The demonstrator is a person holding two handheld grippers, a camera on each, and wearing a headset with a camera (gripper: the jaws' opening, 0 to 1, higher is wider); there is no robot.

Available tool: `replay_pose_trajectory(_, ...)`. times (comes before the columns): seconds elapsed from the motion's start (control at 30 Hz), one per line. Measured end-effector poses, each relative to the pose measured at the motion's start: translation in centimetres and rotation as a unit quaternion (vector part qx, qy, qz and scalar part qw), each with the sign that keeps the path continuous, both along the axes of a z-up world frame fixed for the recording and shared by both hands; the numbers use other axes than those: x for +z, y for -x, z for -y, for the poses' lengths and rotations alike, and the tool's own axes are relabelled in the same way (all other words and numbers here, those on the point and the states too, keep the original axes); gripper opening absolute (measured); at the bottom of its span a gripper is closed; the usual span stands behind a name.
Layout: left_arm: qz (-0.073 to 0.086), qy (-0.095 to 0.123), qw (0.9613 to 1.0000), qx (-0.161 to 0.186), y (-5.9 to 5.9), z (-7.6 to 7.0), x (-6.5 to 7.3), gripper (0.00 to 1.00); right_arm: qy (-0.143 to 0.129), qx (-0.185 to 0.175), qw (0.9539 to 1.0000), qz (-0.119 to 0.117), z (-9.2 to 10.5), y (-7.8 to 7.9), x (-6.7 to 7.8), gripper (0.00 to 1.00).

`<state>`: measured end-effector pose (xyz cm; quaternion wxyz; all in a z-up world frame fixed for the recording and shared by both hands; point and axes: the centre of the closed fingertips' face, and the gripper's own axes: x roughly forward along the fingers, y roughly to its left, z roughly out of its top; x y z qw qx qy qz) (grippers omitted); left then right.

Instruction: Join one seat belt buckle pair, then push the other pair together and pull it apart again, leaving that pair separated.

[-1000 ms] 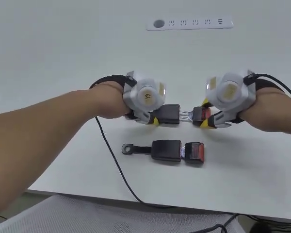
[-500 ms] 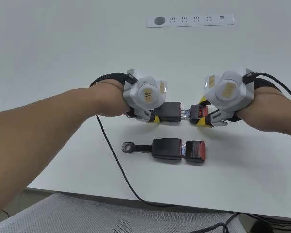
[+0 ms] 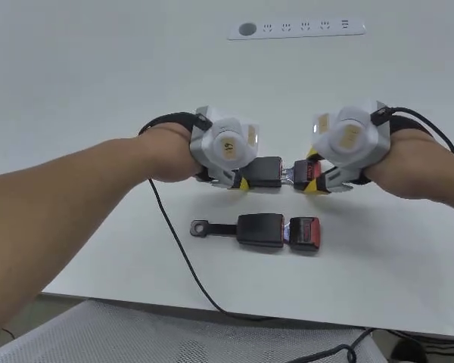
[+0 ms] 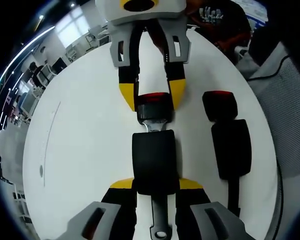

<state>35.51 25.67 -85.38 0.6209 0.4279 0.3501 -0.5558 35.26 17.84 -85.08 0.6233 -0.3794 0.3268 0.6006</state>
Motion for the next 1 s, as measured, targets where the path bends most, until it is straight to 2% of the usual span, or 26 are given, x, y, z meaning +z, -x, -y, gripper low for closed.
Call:
replay_pose_trajectory(0.2, -0.001, -0.003, 1.0, 0.002, -0.1, -0.1, -0.1, 0.29, 0.0, -0.009, 1.0, 0.0, -1.5, -0.1, -0.1, 0.3)
replay_pose_trajectory(0.37, 0.0, 0.005, 0.9999, 0.01, -0.4, -0.2, -0.2, 0.29, -0.012, -0.014, 0.9998, -0.005, -1.2, -0.3, 0.0, 0.3)
replay_pose_trajectory(0.53, -0.002, -0.004, 1.0, 0.008, -0.4, 0.0, -0.3, 0.29, -0.009, -0.014, 0.9998, -0.006, -1.3, -0.2, 0.0, 0.31)
replay_pose_trajectory(0.73, -0.003, 0.001, 0.9999, 0.01, -0.4, -0.1, -0.2, 0.29, -0.011, -0.015, 0.9998, -0.006, -1.3, -0.3, -0.1, 0.31)
replay_pose_trajectory(1.0, -0.004, -0.011, 0.9999, 0.01, -0.1, -0.1, -0.1, 0.3, -0.006, -0.014, 0.9999, -0.002, -1.1, -0.2, -0.1, 0.31)
